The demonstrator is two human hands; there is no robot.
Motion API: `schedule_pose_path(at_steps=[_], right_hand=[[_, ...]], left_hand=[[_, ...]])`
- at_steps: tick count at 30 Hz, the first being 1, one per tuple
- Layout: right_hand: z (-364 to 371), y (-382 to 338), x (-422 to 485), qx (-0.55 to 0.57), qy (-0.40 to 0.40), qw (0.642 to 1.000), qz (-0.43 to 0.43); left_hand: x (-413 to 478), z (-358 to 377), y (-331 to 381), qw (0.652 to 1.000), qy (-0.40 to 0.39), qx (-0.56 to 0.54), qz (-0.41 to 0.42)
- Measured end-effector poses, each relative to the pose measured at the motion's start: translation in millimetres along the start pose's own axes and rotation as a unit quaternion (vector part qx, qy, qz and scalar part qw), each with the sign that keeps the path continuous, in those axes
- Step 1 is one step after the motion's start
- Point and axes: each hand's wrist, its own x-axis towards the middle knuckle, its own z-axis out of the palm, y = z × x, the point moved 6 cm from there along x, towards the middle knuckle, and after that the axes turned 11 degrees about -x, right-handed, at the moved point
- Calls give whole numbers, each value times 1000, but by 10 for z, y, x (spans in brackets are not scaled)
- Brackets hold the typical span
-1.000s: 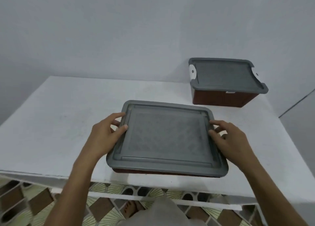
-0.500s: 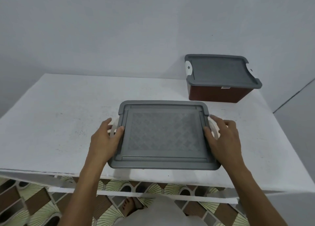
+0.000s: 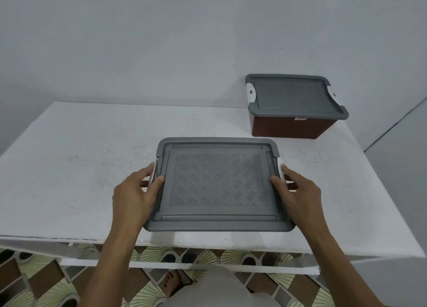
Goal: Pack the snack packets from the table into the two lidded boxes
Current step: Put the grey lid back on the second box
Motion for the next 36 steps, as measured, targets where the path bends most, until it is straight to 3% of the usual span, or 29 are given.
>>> schedule_pose_path(at_steps=[4, 8, 12, 18, 24, 30, 36], right_hand=[[44, 23, -64, 40, -42, 998, 6], [18, -3, -56, -1, -50, 999, -14], [-5, -33, -46, -6, -48, 999, -21], [27, 14, -6, 20, -17, 999, -23], [-21, 172, 194, 7, -38, 999, -14], [-439, 513, 670, -98, -28, 995, 21], [-860, 890, 941, -195, 34, 975, 99]], left_hand=[[-20, 10, -59, 998, -34, -49, -32], [-5, 92, -48, 997, -67, -15, -30], [5, 71, -67, 993, -44, -103, -40], [9, 67, -42, 993, -13, -115, -16], [64, 235, 22, 996, 7, -89, 1], [103, 922, 399, 995, -70, -70, 22], [52, 1642, 838, 980, -162, -89, 68]])
